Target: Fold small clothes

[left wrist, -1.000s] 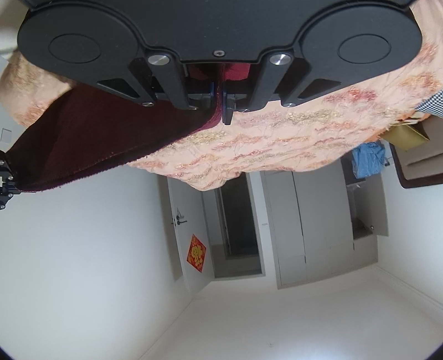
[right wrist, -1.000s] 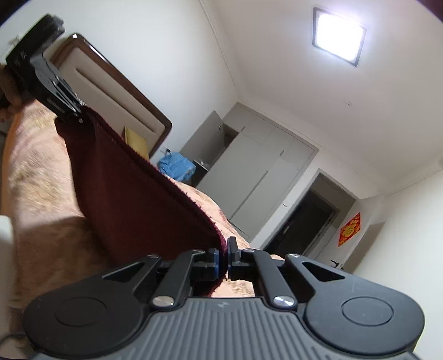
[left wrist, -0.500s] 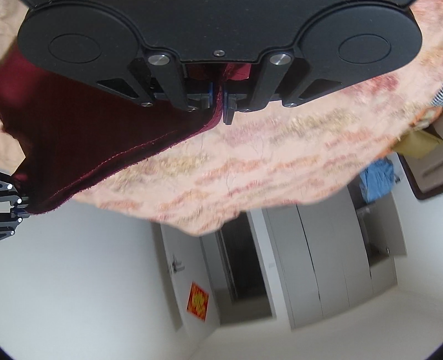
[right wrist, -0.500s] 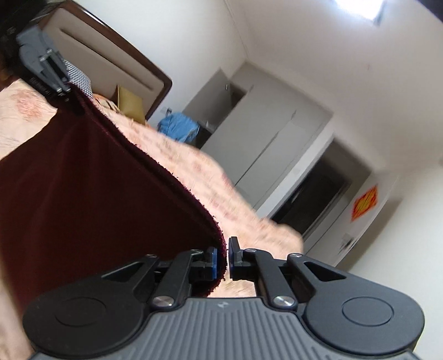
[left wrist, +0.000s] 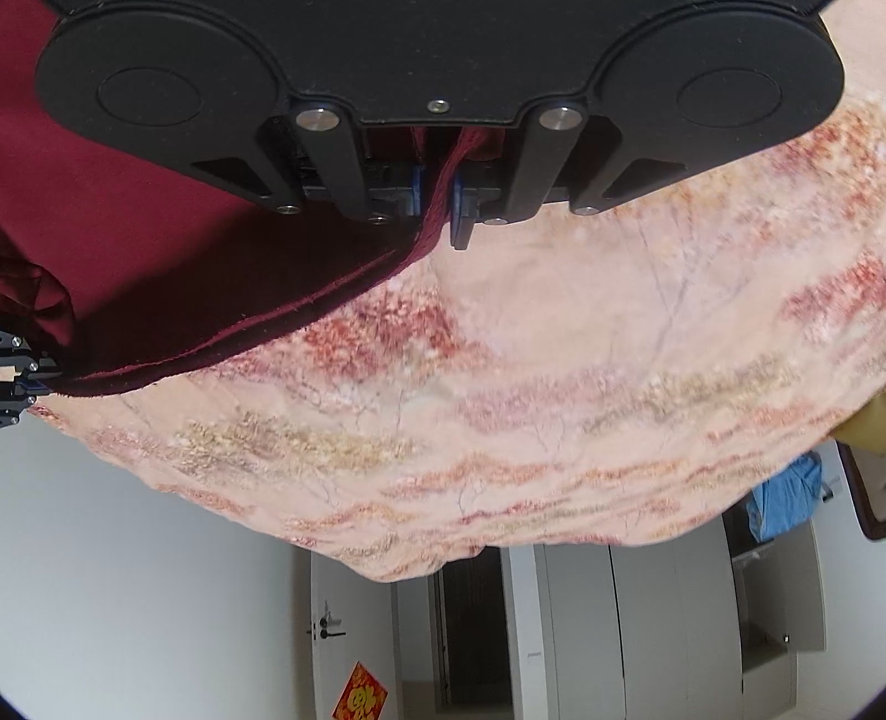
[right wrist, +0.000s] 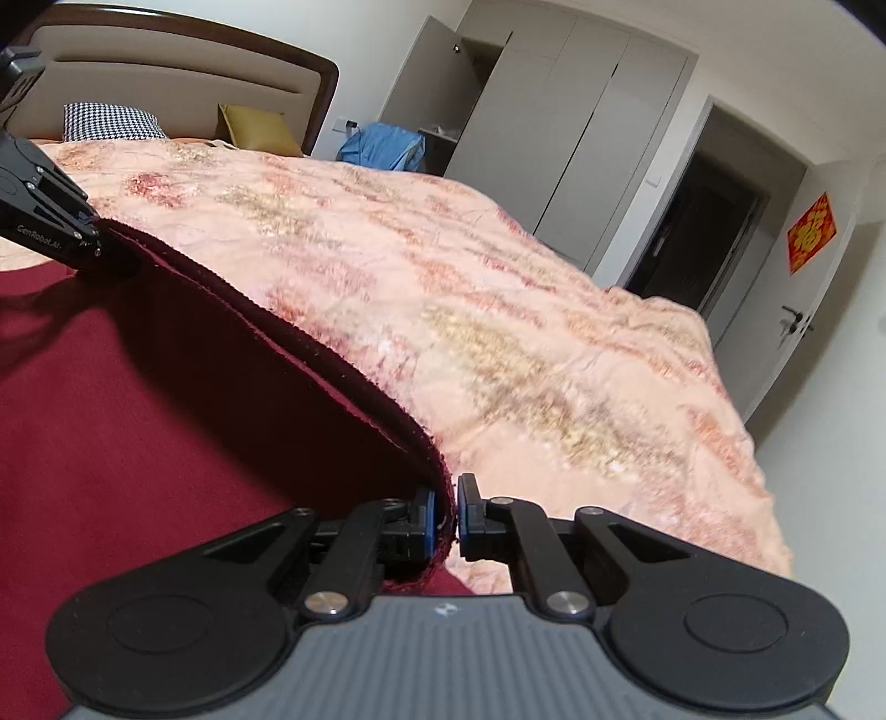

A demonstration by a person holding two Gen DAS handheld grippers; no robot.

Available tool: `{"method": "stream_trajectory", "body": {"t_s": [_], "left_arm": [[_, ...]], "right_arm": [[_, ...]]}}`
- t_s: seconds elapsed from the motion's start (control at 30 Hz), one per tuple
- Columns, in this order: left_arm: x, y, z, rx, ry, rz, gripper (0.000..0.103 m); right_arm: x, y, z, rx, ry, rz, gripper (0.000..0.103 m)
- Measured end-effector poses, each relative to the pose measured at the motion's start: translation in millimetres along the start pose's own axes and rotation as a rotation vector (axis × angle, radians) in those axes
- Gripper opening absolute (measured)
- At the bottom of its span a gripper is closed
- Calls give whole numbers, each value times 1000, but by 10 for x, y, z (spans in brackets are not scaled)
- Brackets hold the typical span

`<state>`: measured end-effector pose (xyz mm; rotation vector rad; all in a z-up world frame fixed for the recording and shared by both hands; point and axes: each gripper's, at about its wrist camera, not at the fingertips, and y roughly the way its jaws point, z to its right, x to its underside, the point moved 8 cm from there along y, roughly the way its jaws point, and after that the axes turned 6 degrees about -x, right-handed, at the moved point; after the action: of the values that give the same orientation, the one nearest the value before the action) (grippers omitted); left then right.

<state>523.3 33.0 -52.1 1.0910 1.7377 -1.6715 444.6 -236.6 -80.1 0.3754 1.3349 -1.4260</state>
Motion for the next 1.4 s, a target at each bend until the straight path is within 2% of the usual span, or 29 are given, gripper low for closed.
{"method": "stream_trajectory", "body": {"t_s": [0.07, 0.1, 0.13, 0.17, 0.2, 0.23, 0.27, 0.33, 0.43, 0.5, 0.6, 0.73, 0.87, 0.93, 0.97, 1.03, 1.17, 1.4], "left_arm": [[9, 16, -1, 7, -14, -6, 24], [9, 21, -2, 15, -22, -7, 28], [8, 23, 0, 27, -29, -10, 38], [1, 8, 6, 37, -38, -10, 54], [1, -2, 3, 44, -47, -7, 63], [-5, -25, 3, 46, -56, 0, 77], [-10, -52, 0, 46, -63, 11, 82], [-6, -114, -5, 44, -68, 25, 85], [37, -224, -49, 14, -99, 46, 92], [90, -289, -84, -17, -122, 74, 98], [211, -265, -164, -85, -154, 75, 100], [386, -117, -299, -114, -259, 34, 100], [499, -25, -363, -107, -321, 16, 101], [530, 8, -368, -98, -337, 13, 102], [538, 28, -366, -94, -342, 10, 102], [562, 73, -365, -91, -342, -6, 102], [601, 128, -354, -94, -335, -20, 102], [609, 137, -330, -103, -321, -22, 103]], "right_arm": [[96, 39, 29, -8, 18, -6, 14], [154, 39, 39, -9, 27, -10, 25], [162, 107, 37, -10, 37, -11, 40], [177, 113, 54, -16, 50, -9, 50], [135, 124, 28, -31, 64, -5, 66], [140, 103, 28, -43, 78, 4, 76], [129, 96, 36, -52, 89, 14, 79], [120, 24, 37, -61, 102, 29, 92], [123, -142, 3, -62, 109, 63, 100], [154, -251, -60, -80, 106, 81, 102], [292, -297, -191, -93, 78, 57, 102], [508, -210, -186, 22, 33, 18, 102], [623, -239, 182, 226, 185, 53, 102], [742, -281, 449, 309, 336, 60, 103], [827, -285, 557, 321, 415, 55, 103], [962, -241, 639, 269, 520, 43, 103], [1037, -151, 583, 241, 512, 28, 103], [1160, -87, 660, 148, 621, 39, 103]]}}
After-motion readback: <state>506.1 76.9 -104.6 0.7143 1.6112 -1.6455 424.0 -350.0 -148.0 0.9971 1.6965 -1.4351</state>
